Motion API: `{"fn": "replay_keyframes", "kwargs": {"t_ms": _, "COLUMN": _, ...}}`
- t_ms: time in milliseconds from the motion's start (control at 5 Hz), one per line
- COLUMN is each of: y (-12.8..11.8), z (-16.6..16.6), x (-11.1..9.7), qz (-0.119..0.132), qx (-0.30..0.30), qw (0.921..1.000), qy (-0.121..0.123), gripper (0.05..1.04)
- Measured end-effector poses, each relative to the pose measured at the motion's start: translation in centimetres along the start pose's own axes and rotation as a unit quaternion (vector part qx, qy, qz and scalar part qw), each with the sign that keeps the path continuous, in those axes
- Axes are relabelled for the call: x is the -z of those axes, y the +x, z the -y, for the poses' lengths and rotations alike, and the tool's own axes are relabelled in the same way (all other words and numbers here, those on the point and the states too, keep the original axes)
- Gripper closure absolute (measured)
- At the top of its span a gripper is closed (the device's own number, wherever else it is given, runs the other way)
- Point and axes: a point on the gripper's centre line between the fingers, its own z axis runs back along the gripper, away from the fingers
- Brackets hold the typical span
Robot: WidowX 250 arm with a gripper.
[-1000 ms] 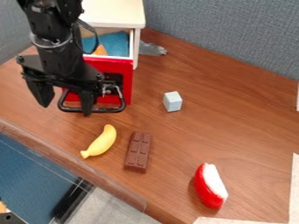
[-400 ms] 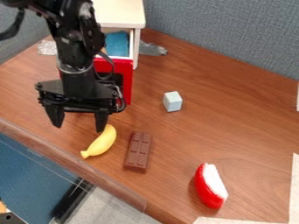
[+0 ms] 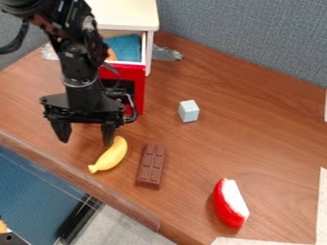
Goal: Close the drawer
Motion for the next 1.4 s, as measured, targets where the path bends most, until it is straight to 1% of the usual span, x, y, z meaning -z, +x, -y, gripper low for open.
{"fn": "replay_keyframes", "kwargs": {"t_ms": 200, "y": 1.9, "z": -0.6, "x": 0.1, "qz": 0.018, "qx": 0.000, "qw": 0.9998, "qy": -0.005, "gripper": 0.079}}
{"fn": "replay_keyframes", "kwargs": {"t_ms": 400, "y": 4.2, "z": -1.0, "x": -0.2, "qz": 0.032, "qx": -0.011, "qw": 0.9994, "qy": -0.012, "gripper": 0.080}}
{"fn": "replay_keyframes", "kwargs": {"t_ms": 600, "y": 6.2, "z": -1.2, "x": -0.7, "qz": 0.047, "qx": -0.023, "qw": 0.9985, "qy": -0.015, "gripper": 0.080}}
{"fn": "replay_keyframes", "kwargs": {"t_ms": 800, "y": 7.8, "z": -1.4, "x": -0.9, "qz": 0.057, "qx": -0.031, "qw": 0.9978, "qy": -0.013, "gripper": 0.081}}
{"fn": "replay_keyframes", "kwargs": {"t_ms": 1000, "y": 9.0, "z": -1.7, "x": -0.7, "qz": 0.064, "qx": -0.034, "qw": 0.9973, "qy": -0.009, "gripper": 0.081}}
{"fn": "replay_keyframes", "kwargs": {"t_ms": 1400, "y": 9.6, "z": -2.0, "x": -0.6, "qz": 0.074, "qx": -0.032, "qw": 0.9968, "qy": -0.001, "gripper": 0.082}}
